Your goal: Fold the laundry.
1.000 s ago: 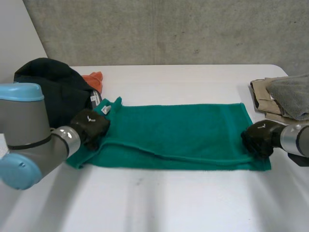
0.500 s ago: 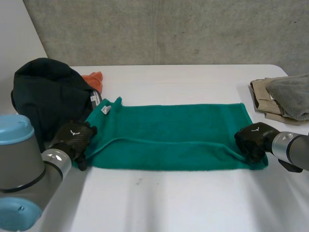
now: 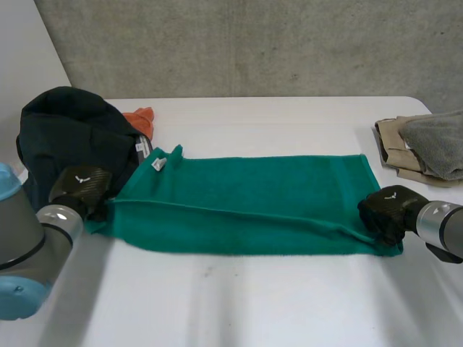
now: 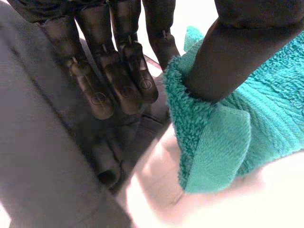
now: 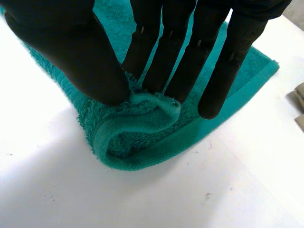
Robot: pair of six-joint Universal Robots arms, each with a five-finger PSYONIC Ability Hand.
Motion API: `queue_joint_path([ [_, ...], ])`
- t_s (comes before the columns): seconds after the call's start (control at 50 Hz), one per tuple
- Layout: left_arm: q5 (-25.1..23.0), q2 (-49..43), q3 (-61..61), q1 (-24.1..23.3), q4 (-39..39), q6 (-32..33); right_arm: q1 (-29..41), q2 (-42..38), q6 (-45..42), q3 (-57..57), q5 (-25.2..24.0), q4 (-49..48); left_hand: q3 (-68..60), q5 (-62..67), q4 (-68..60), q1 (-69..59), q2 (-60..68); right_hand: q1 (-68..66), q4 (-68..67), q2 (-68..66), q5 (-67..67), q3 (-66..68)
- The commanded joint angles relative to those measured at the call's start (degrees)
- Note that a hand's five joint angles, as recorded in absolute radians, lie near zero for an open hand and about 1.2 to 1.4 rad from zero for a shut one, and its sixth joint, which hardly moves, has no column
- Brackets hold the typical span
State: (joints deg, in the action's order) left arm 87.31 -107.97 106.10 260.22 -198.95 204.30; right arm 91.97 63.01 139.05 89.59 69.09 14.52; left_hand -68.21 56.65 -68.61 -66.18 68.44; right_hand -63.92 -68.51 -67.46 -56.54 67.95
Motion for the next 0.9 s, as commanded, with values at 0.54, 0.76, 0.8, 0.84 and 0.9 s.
queue_joint_path([
  [0.54, -12.3, 6.8, -13.5, 3.4, 28.7, 4.0, -4.6, 6.5, -9.9, -11.3, 1.4, 16.9, -11.8, 13.4, -11.4, -13.8, 11.6, -16.1, -11.5, -12.5, -13.5, 12.0],
  [0.76, -9.0, -10.4, -37.8, -2.8, 9.7, 6.7, 2.8, -5.5, 4.4, -33.7, 4.6, -3.7, -11.8, 13.4, -11.4, -13.8, 11.6, -16.1, -11.5, -12.5, -13.5, 12.0],
  [0.8, -7.5, -11.0, -41.5, -3.0, 5.3, 4.6, 3.2, -6.0, 7.5, -36.8, 5.3, -9.5, -11.8, 13.4, -11.4, -13.8, 11.6, -16.1, -11.5, -12.5, -13.5, 12.0],
  [0.84, -5.6, -11.2, -45.7, -3.0, -3.2, 0.4, 3.3, -5.6, 13.1, -39.7, 6.7, -19.4, -11.8, 13.4, -11.4, -13.8, 11.6, -16.1, -11.5, -12.5, -13.5, 12.0],
  [0.9, -4.2, -10.5, -48.1, -3.0, -12.0, -4.2, 3.1, -4.2, 19.3, -40.3, 9.2, -31.0, -11.8, 13.4, -11.4, -13.8, 11.6, -16.1, -11.5, -12.5, -13.5, 12.0],
])
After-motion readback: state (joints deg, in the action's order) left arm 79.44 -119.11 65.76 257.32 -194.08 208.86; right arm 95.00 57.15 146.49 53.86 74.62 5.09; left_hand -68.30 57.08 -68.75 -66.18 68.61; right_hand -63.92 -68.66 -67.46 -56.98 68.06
